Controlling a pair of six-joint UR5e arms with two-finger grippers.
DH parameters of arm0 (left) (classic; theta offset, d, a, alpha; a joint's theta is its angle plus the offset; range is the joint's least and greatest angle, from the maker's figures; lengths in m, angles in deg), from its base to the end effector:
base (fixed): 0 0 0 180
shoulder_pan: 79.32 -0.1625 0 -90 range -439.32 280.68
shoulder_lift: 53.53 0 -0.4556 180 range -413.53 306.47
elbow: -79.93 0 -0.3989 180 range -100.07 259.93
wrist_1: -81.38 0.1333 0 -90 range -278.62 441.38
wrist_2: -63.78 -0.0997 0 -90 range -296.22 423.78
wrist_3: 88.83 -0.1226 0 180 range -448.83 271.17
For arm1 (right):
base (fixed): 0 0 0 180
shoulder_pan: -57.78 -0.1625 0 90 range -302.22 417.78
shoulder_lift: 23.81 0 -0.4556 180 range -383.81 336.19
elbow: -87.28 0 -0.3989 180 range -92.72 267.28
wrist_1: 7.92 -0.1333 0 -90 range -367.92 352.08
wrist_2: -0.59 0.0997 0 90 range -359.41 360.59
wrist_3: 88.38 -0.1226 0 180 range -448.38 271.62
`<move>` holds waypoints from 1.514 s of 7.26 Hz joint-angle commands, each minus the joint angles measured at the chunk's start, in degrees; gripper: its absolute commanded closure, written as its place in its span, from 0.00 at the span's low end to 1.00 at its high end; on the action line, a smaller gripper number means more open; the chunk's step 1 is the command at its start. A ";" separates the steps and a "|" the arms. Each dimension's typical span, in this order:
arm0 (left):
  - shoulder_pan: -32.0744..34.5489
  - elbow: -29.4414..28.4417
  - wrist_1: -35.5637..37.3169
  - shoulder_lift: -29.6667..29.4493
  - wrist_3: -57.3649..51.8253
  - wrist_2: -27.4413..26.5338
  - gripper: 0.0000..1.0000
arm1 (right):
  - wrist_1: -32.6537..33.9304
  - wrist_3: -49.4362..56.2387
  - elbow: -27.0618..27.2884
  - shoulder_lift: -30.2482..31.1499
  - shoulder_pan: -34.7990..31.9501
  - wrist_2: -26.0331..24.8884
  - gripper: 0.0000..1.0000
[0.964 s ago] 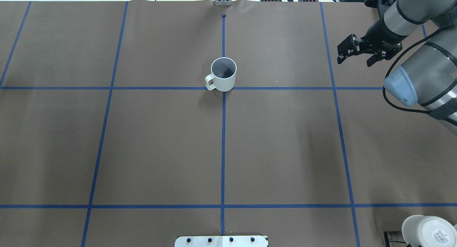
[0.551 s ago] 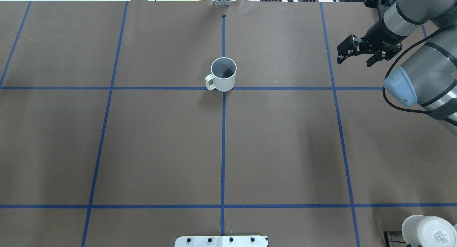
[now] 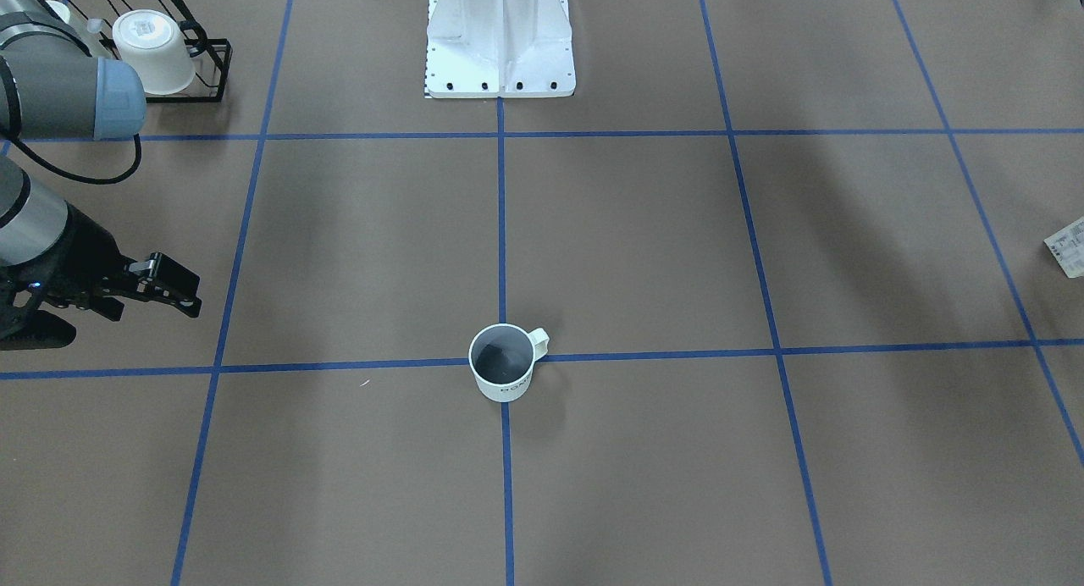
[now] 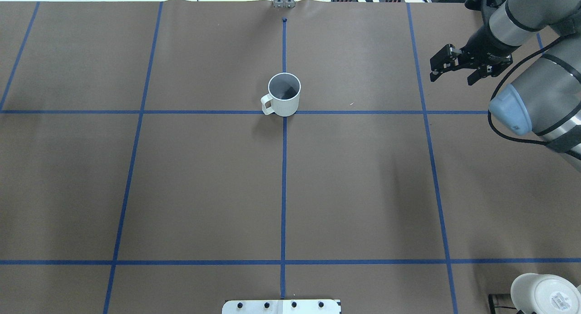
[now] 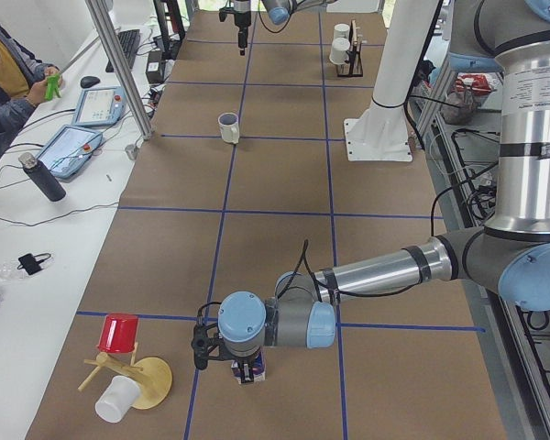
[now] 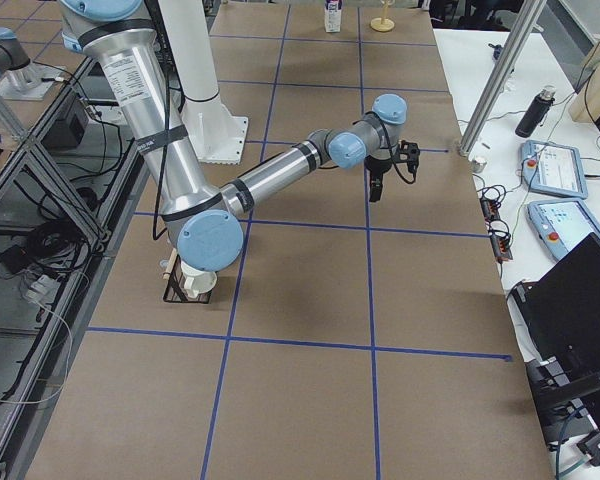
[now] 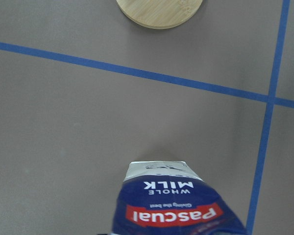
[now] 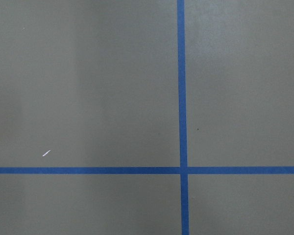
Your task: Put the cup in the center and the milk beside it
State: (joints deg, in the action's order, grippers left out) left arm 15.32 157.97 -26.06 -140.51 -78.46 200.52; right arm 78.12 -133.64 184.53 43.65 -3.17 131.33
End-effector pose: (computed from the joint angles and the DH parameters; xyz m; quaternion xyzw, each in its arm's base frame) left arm -0.0815 -0.4595 0.8002 -0.0001 0.3971 -0.1114 0.9110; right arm -0.2716 -0.5988 0.4070 0.0157 -0.4298 0.0264 0.9024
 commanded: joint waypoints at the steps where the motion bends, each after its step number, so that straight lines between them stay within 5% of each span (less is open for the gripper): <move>1: -0.78 0.45 -1.45 -2.21 5.42 0.62 0.84 | 0.00 0.00 0.66 0.21 -0.67 0.12 0.00; 5: -13.75 11.95 1.51 -11.94 21.33 -0.95 0.84 | 5.97 3.06 11.18 9.75 -6.36 -1.18 0.00; 8: -23.59 20.72 25.63 -32.48 30.55 -4.44 0.84 | 6.07 8.61 12.44 15.33 -7.70 -3.13 0.00; 11: -41.42 19.37 28.43 -45.42 44.98 -14.09 0.84 | 5.72 12.11 13.05 18.31 -8.31 -3.13 0.00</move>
State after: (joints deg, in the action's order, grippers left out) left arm -19.36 179.29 1.64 -180.19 -38.38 191.01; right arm 83.93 -123.63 197.10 60.48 -11.20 128.22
